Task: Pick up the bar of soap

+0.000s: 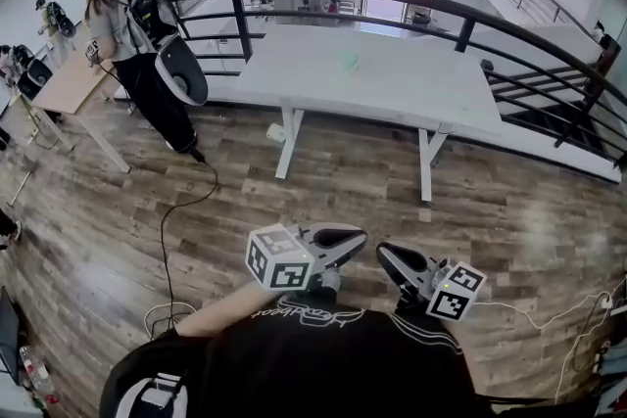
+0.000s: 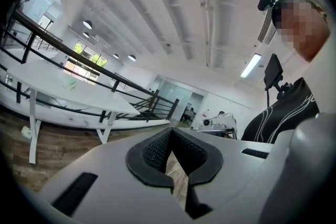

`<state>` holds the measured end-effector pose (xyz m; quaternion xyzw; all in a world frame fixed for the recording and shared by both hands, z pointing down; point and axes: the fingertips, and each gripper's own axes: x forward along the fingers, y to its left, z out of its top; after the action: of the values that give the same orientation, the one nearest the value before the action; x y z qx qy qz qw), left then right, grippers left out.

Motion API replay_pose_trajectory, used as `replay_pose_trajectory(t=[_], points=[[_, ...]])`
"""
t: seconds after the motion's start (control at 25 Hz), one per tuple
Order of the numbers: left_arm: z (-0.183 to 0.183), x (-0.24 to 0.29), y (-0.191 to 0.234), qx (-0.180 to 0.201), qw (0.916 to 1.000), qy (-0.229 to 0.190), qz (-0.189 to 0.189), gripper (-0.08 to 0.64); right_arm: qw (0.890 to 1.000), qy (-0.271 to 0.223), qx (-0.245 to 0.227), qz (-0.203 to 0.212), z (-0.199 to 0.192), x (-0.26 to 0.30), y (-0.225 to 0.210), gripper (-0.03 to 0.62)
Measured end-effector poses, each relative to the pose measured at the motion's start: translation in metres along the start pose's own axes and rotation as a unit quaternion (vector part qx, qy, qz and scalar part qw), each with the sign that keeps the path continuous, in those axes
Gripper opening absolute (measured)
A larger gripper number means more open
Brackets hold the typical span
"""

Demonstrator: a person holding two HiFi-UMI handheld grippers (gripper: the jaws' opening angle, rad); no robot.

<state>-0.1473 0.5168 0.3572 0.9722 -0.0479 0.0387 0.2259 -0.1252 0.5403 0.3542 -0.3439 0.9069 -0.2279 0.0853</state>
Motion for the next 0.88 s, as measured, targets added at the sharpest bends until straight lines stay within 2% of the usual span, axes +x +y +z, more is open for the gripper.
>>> replay_pose_trajectory(t=[0.44, 0.68, 0.88], points=[[0.12, 0.031, 0.172, 0.015, 0.9998, -0.009, -0.012, 0.008, 1.0, -0.001, -0.011, -0.021, 0.106, 0.12, -0.138, 0.018], [0.154, 0.038, 0.243, 0.018, 0.9994, -0.026, -0.016, 0.008, 0.999, 0.0, -0.023, -0.027, 0.131, 0.171, -0.188, 0.018], [0.165, 0.031, 0.294, 0.016, 0.9994, -0.031, 0.002, 0.008, 1.0, 0.003, -0.021, -0.02, 0.139, 0.207, -0.223, 0.018]])
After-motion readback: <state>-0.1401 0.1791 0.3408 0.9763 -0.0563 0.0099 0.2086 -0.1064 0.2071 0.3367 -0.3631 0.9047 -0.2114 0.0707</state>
